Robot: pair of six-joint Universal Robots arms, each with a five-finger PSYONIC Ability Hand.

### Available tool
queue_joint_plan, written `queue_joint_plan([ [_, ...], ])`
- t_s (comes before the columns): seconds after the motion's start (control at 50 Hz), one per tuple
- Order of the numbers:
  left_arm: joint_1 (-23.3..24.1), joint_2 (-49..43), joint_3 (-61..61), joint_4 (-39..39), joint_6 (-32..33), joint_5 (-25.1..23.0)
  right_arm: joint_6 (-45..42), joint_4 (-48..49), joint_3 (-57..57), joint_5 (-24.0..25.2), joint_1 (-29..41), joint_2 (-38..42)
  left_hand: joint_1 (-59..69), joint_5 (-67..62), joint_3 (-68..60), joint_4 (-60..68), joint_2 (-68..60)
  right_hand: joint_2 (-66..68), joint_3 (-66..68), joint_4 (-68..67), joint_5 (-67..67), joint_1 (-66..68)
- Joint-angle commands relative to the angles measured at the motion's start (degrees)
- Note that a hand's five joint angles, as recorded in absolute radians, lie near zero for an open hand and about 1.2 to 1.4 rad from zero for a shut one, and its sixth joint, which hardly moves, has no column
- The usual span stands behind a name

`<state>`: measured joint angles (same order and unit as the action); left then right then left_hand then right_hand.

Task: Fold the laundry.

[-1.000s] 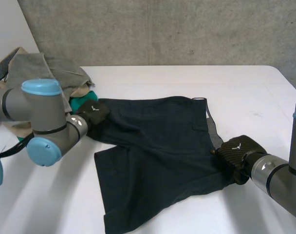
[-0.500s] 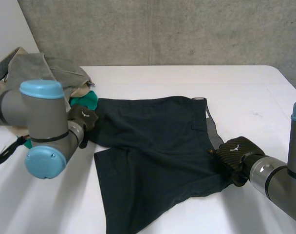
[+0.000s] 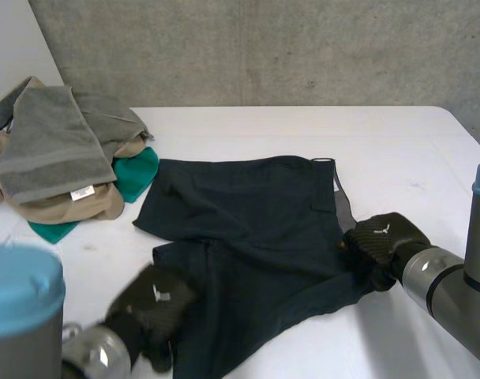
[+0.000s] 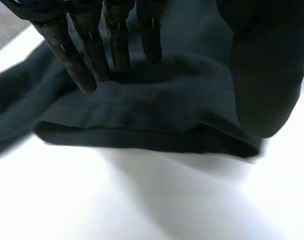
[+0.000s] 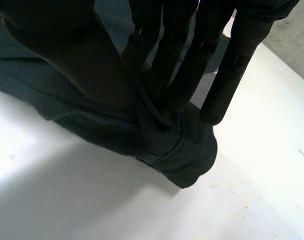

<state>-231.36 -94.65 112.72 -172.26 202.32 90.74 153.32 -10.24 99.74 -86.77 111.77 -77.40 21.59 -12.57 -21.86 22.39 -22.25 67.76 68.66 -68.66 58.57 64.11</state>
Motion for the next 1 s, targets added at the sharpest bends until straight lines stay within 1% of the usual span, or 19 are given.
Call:
queue_joint_plan([
  [0.02,4.6,0.5,2.1,0.3,-1.2,2.9,5.4,2.3,-0.5,-3.8,0.1,-0.1,7.1,-6.1,-6.8,6.3,-6.5,12.2,11.3,-11.3,11.4,15.9],
  [0.1,5.5,-1.3,1.7,-0.3,-2.1,4.8,7.3,2.3,-0.7,-4.1,-0.1,-0.3,7.5,-6.5,-7.2,6.7,-6.8,12.2,11.3,-11.3,11.4,15.9],
  [0.18,5.7,-5.2,0.1,-3.4,-1.9,5.7,8.0,2.2,-0.5,-4.0,-0.5,-0.8,13.7,-12.7,-13.4,12.9,-13.0,12.2,11.3,-11.3,11.4,15.9],
  [0.24,6.1,-7.6,-1.3,-5.5,-1.9,5.9,7.6,1.7,-0.7,-4.0,-0.9,-0.8,36.8,-35.8,-36.5,36.0,-36.2,12.2,11.3,-11.3,11.4,15.9],
  [0.26,6.4,-8.4,-1.6,-6.4,-2.1,6.1,7.1,1.2,-0.9,-3.9,-1.2,-0.9,54.7,-53.7,-54.4,53.9,-54.1,12.2,11.3,-11.3,11.4,15.9],
  [0.28,6.5,-8.8,-1.8,-6.9,-2.2,6.3,6.6,0.8,-0.9,-3.8,-1.4,-0.9,58.4,-57.4,-58.1,57.6,-57.7,12.2,11.3,-11.3,11.4,15.9],
  [0.4,7.7,-8.5,-2.6,-11.5,-3.9,5.9,1.2,-4.6,-1.1,-2.4,-1.9,-1.4,58.4,-57.4,-58.1,57.6,-57.7,12.2,11.3,-11.3,11.4,15.9],
  [0.5,7.7,-8.4,-2.9,-11.0,-4.6,5.7,-1.2,-7.6,-1.3,-0.2,-2.9,-2.8,58.4,-57.4,-58.1,57.6,-57.7,12.2,11.3,-11.3,11.4,15.9],
  [0.56,6.6,-6.5,-1.9,-8.1,-4.5,5.2,-3.5,-10.9,-1.1,1.7,-3.5,-4.0,58.4,-57.4,-58.1,57.6,-57.7,12.2,11.3,-11.3,11.4,15.9],
  [0.62,5.9,-2.8,-0.7,-2.7,-3.3,2.8,-9.3,-16.6,-0.4,4.1,-5.0,-6.3,58.4,-57.4,-58.1,57.6,-57.7,12.2,11.3,-11.3,11.4,15.9],
  [0.64,5.5,-1.3,-0.3,1.1,-2.0,0.8,-13.4,-20.0,0.0,5.4,-6.1,-7.3,58.4,-57.4,-58.1,57.6,-57.7,12.2,11.3,-11.3,11.4,15.9],
  [0.68,4.6,0.4,0.1,4.8,-0.9,-1.1,-17.9,-23.6,0.8,6.6,-7.3,-8.3,58.4,-57.4,-58.1,57.6,-57.7,12.2,11.3,-11.3,11.4,15.9],
  [0.7,3.8,1.7,0.5,8.2,0.4,-3.0,-23.4,-27.0,1.7,7.6,-8.7,-8.8,58.4,-57.4,-58.1,57.6,-57.7,12.2,11.3,-11.3,11.4,15.9],
  [0.74,3.3,2.5,0.5,10.8,1.1,-4.6,-27.7,-29.5,2.2,8.5,-10.0,-9.3,58.4,-57.4,-58.1,57.6,-57.7,12.2,11.3,-11.3,11.4,15.9],
  [0.76,3.1,3.0,0.1,13.5,1.9,-5.7,-31.9,-31.1,2.3,9.3,-10.9,-9.4,58.4,-57.4,-58.1,57.6,-57.7,12.2,11.3,-11.3,11.4,15.9],
  [0.78,3.1,2.9,0.0,14.6,2.3,-6.2,-33.3,-31.1,2.3,9.4,-11.3,-9.3,58.4,-57.4,-58.1,57.6,-57.7,12.2,11.3,-11.3,11.4,15.9],
  [0.84,2.5,1.5,-1.9,15.7,3.7,-6.3,-31.4,-28.3,1.3,9.5,-10.4,-7.4,58.4,-57.4,-58.1,57.6,-57.7,12.2,11.3,-11.3,11.4,15.9],
  [0.92,-1.5,-3.2,-7.3,11.3,4.8,-4.2,-24.9,-22.7,-1.6,8.2,-7.4,-2.6,58.4,-57.4,-58.1,57.6,-57.7,12.2,11.3,-11.3,11.4,15.9],
  [1.0,-3.8,-6.9,-14.4,5.6,4.4,-2.0,-18.8,-15.4,-5.7,6.2,-5.4,-0.1,58.4,-57.4,-58.1,57.6,-57.7,12.2,11.3,-11.3,11.4,15.9],
])
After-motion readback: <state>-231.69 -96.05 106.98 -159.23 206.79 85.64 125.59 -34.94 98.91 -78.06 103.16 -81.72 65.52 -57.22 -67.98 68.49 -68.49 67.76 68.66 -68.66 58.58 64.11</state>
